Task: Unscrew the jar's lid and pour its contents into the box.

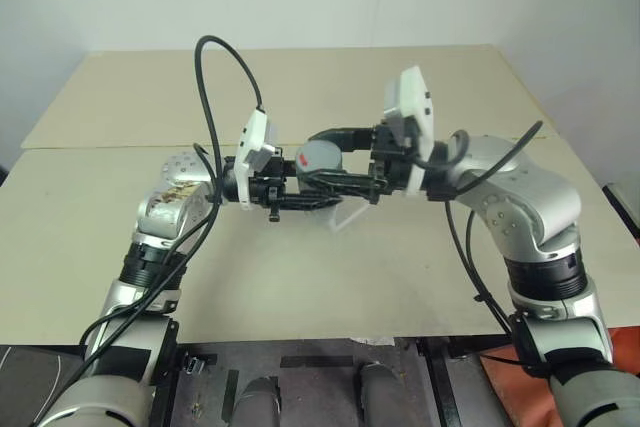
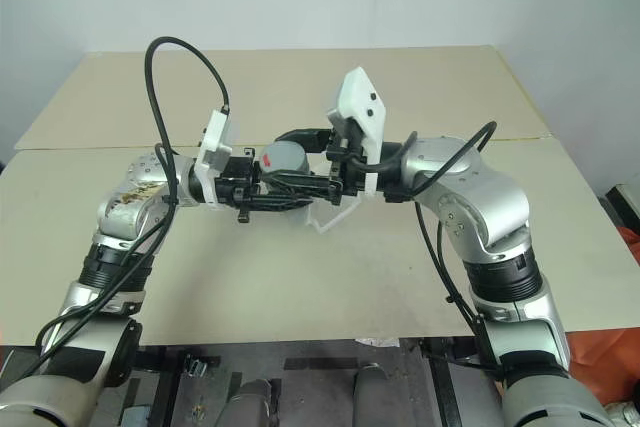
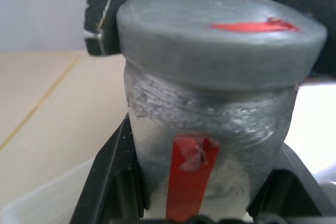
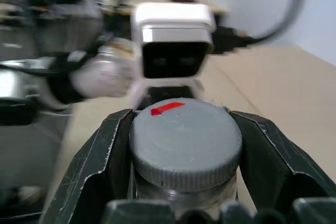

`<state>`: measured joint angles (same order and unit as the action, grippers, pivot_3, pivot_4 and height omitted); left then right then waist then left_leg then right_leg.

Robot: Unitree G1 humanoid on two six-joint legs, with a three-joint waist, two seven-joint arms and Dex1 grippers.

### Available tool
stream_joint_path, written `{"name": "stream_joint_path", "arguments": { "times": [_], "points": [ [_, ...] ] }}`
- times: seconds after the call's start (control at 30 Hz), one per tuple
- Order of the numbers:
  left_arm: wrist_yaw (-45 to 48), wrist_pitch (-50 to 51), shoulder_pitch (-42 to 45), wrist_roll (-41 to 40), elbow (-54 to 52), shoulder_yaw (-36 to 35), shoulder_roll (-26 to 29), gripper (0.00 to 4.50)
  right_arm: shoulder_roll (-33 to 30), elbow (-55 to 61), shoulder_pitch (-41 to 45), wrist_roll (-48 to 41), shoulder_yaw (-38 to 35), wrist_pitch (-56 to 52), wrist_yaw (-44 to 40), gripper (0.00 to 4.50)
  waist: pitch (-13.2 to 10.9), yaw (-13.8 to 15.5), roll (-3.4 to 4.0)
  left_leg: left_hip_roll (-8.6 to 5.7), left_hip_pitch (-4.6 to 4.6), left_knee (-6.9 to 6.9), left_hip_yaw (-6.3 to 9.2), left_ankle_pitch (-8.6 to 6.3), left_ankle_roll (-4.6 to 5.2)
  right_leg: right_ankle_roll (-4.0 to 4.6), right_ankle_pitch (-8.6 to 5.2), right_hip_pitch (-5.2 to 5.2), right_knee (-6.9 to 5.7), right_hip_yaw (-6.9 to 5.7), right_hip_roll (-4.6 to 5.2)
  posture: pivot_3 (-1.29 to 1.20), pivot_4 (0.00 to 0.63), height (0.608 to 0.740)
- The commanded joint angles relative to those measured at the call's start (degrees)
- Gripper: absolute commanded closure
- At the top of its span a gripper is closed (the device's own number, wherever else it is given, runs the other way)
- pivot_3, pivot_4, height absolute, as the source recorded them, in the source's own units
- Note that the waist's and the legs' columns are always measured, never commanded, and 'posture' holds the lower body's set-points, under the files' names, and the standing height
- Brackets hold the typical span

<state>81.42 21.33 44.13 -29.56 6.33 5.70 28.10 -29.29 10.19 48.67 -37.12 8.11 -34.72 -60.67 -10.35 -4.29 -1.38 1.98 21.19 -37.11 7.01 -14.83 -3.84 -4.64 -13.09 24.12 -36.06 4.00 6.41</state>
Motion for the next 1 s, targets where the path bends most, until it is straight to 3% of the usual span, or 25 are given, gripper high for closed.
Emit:
{"name": "stream_joint_path", "arguments": {
  "times": [0.03,0.1,0.33,0.43,0.5,0.53,0.8,1.0],
  "points": [
    [5.50,1.69,0.64,-4.92,-4.03,-1.32,1.64,2.58,0.53,-8.11,4.42,0.19,0.85,7.96,-14.84,1.75,-0.01,-0.29,0.01,0.01,-0.01,0.00,0.00,0.00,0.00,0.00,0.00,0.00,-0.01,0.00,-0.01,0.00,0.150,0.740],
    [6.29,2.39,0.60,-5.50,-5.08,-1.09,1.66,2.58,1.90,-13.46,7.34,0.72,1.73,10.90,-21.24,1.75,-0.01,-0.70,0.02,0.02,-0.02,0.00,0.00,0.00,0.00,0.00,0.00,-0.01,-0.02,0.00,-0.02,0.00,0.150,0.740],
    [3.28,1.91,-0.73,-3.95,-6.01,-1.36,1.36,2.58,5.54,-21.70,10.73,5.11,2.49,15.15,-23.74,1.75,-0.02,-1.20,0.04,0.01,0.01,-0.01,0.05,0.02,-0.03,0.00,0.00,0.00,-0.08,-0.01,-0.01,0.00,0.150,0.740],
    [0.71,1.40,-1.78,-2.60,-6.30,-1.82,1.81,2.58,5.16,-21.06,9.77,6.22,1.42,14.47,-21.54,0.77,-0.05,-1.20,0.07,0.01,0.02,-0.01,0.06,0.04,-0.07,0.00,0.00,0.02,-0.12,-0.01,-0.01,0.00,0.150,0.740],
    [-1.34,2.55,-2.07,-2.99,-6.72,-2.65,1.90,2.58,4.77,-19.75,8.62,6.30,-0.01,13.92,-19.61,0.09,-0.05,-1.14,0.07,0.01,0.02,0.00,0.08,0.05,-0.09,0.00,0.00,0.03,-0.11,-0.02,-0.01,0.00,0.150,0.740],
    [-2.23,3.13,-2.17,-3.33,-6.89,-3.09,1.97,2.58,4.32,-18.67,7.86,6.10,-0.81,13.23,-18.43,0.01,-0.05,-1.14,0.07,0.01,0.02,-0.01,0.08,0.05,-0.09,0.00,0.00,0.01,-0.11,-0.02,-0.02,0.00,0.150,0.740],
    [-3.73,4.55,-3.14,-3.47,-4.11,-5.71,4.81,2.58,-3.10,0.20,-3.13,0.55,-10.18,5.55,-7.63,0.01,-0.07,-1.12,0.12,-0.01,0.07,0.00,0.11,0.05,-0.09,0.00,0.00,0.04,-0.11,-0.06,-0.01,0.00,0.150,0.740],
    [-5.08,3.40,-0.85,-1.95,-1.17,-4.14,2.37,2.58,-2.96,12.38,-4.13,-1.42,-9.74,-5.89,7.57,0.01,-0.08,-1.13,0.12,0.00,0.01,0.01,0.10,0.05,-0.08,0.02,-0.01,0.01,-0.08,-0.03,-0.01,0.00,0.150,0.740]
  ]
}}
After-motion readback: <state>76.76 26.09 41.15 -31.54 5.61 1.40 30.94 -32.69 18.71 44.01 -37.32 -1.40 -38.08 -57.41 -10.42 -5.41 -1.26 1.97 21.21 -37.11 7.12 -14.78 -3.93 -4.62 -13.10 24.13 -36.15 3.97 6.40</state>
